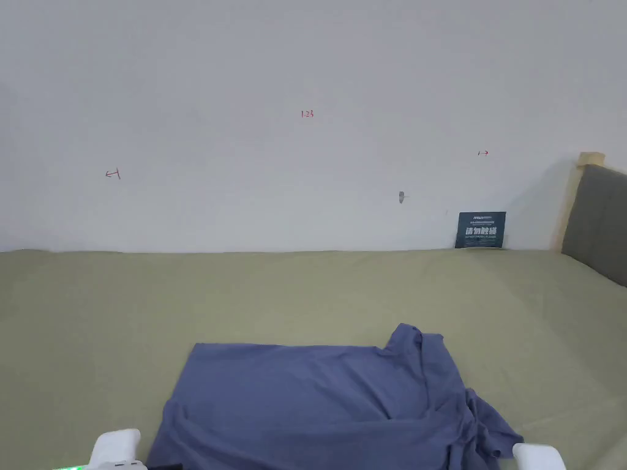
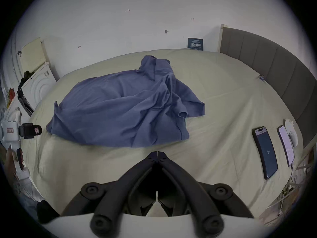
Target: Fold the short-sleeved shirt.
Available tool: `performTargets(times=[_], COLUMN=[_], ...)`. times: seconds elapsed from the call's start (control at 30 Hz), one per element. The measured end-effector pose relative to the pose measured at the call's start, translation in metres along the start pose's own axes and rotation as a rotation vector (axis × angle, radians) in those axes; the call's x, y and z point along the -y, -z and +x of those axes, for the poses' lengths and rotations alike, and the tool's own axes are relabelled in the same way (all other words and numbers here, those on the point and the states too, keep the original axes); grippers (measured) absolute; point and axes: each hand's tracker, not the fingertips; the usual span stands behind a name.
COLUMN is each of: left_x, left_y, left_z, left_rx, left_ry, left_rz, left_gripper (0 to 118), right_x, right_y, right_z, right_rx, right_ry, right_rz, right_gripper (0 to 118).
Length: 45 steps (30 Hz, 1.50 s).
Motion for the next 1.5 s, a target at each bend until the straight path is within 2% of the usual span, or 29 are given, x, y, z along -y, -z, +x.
performTargets(times=[0.2, 0.27, 0.33, 0.37, 0.4, 0.43, 0.47, 0.5, 0.53, 0.57, 0.6, 0.63, 0.73, 0.77, 0.87, 0.93, 0.97, 1.17, 1.33, 1.5], left_x=[-0.031, -0.036, -0.036, -0.035, -0.033, -0.033, -0.032, -0.031, -0.03, -0.031, -0.03, -0.029, -0.03, -0.031, -0.032, -0.033, -0.033, -0.035, -0.034, -0.029], left_y=[0.034, 0.048, 0.058, 0.059, 0.056, 0.052, 0.048, 0.046, 0.047, 0.047, 0.047, 0.047, 0.049, 0.049, 0.052, 0.053, 0.053, 0.046, 0.03, 0.01], left_z=[-0.004, -0.004, -0.005, -0.004, -0.002, -0.002, -0.005, -0.008, -0.008, -0.007, -0.008, -0.007, -0.004, -0.005, -0.006, -0.006, -0.006, -0.008, -0.007, -0.001], left_rx=[-0.026, -0.039, -0.032, -0.047, -0.144, -0.161, -0.088, -0.006, -0.022, -0.042, -0.04, -0.04, -0.051, -0.051, -0.052, -0.051, -0.051, -0.043, -0.034, -0.015], left_ry=[-0.042, -0.036, -0.037, -0.037, -0.008, -0.001, -0.036, -0.088, -0.091, -0.077, -0.07, -0.06, -0.037, -0.035, -0.028, -0.023, -0.021, -0.025, -0.044, -0.044], left_rz=[-0.025, -0.061, -0.13, -0.125, -0.104, -0.081, -0.064, -0.058, -0.069, -0.071, -0.069, -0.064, -0.07, -0.069, -0.076, -0.079, -0.08, -0.076, -0.051, -0.013], left_gripper=[92, 88, 58, 37, 16, 11, 9, 9, 9, 9, 9, 9, 9, 9, 9, 8, 8, 8, 8, 8], right_x=[-0.001, -0.002, -0.005, -0.007, -0.01, -0.013, -0.017, -0.023, -0.028, -0.034, -0.038, -0.042, -0.052, -0.053, -0.059, -0.059, -0.059, -0.065, -0.068, -0.066], right_y=[0.002, 0.002, 0.003, 0.005, 0.007, 0.01, 0.015, 0.022, 0.031, 0.042, 0.056, 0.069, 0.093, 0.095, 0.099, 0.099, 0.099, 0.082, 0.058, 0.037], right_z=[0.012, 0.016, 0.019, 0.021, 0.023, 0.026, 0.028, 0.029, 0.031, 0.033, 0.035, 0.038, 0.04, 0.039, 0.035, 0.028, 0.024, 0.032, 0.041, 0.037], right_rx=[-0.002, 0.0, 0.003, 0.007, 0.007, 0.005, 0.005, 0.003, 0.015, 0.028, 0.034, 0.033, 0.06, 0.062, -0.017, -0.018, 0.029, 0.035, 0.041, 0.034], right_ry=[0.021, 0.022, 0.024, 0.027, 0.033, 0.041, 0.049, 0.054, 0.057, 0.063, 0.071, 0.077, 0.076, 0.078, 0.053, -0.008, -0.042, 0.039, 0.049, 0.027], right_rz=[-0.001, 0.002, 0.006, 0.007, 0.008, 0.009, 0.008, -0.005, -0.028, -0.064, -0.119, -0.154, -0.133, -0.122, -0.118, -0.181, -0.179, -0.144, -0.091, -0.055], right_gripper=[0, 0, 0, 0, 0, 2, 10, 43, 76, 100, 104, 97, 92, 85, 19, 14, 12, 10, 10, 10])
